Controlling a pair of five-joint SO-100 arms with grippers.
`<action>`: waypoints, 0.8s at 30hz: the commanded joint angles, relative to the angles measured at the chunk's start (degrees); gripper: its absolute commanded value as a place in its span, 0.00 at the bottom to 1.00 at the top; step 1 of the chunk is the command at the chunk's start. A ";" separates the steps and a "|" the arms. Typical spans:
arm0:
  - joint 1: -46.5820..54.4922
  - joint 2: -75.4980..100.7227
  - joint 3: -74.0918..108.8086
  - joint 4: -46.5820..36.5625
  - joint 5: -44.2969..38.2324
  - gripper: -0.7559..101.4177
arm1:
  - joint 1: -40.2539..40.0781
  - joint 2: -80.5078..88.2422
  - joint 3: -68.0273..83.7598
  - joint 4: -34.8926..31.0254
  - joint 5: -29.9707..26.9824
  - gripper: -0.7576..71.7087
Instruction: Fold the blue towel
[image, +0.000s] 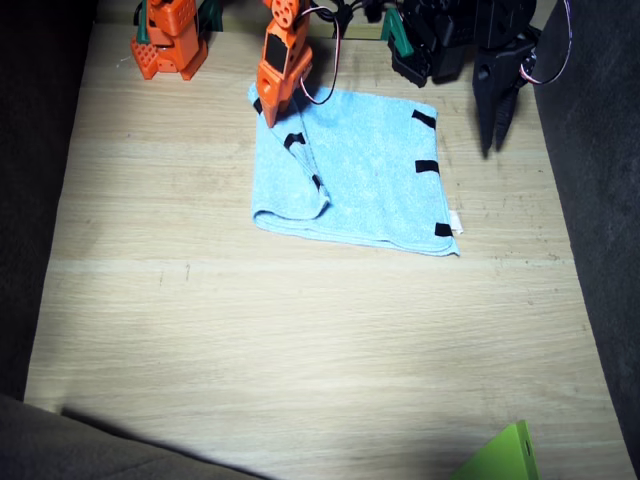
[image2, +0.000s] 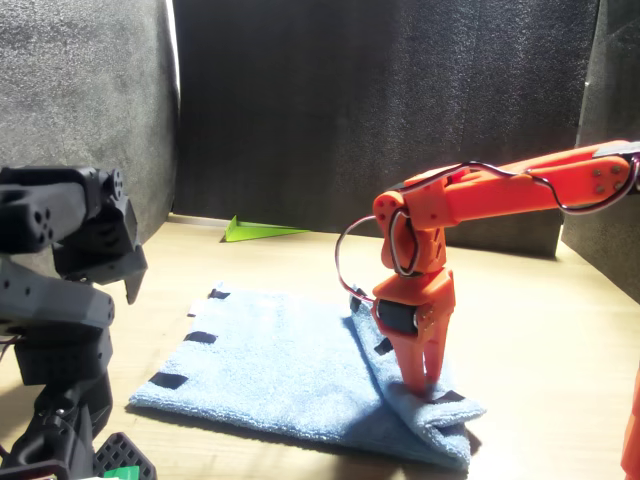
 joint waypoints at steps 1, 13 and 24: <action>0.70 1.41 0.00 0.18 0.62 0.19 | 0.44 0.35 -2.02 1.14 1.05 0.01; 0.62 1.14 -0.09 0.26 0.70 0.20 | 5.36 -2.29 -18.81 15.12 2.90 0.01; 0.62 0.70 -0.35 0.26 0.53 0.20 | 14.41 -11.95 -26.10 17.05 -0.35 0.01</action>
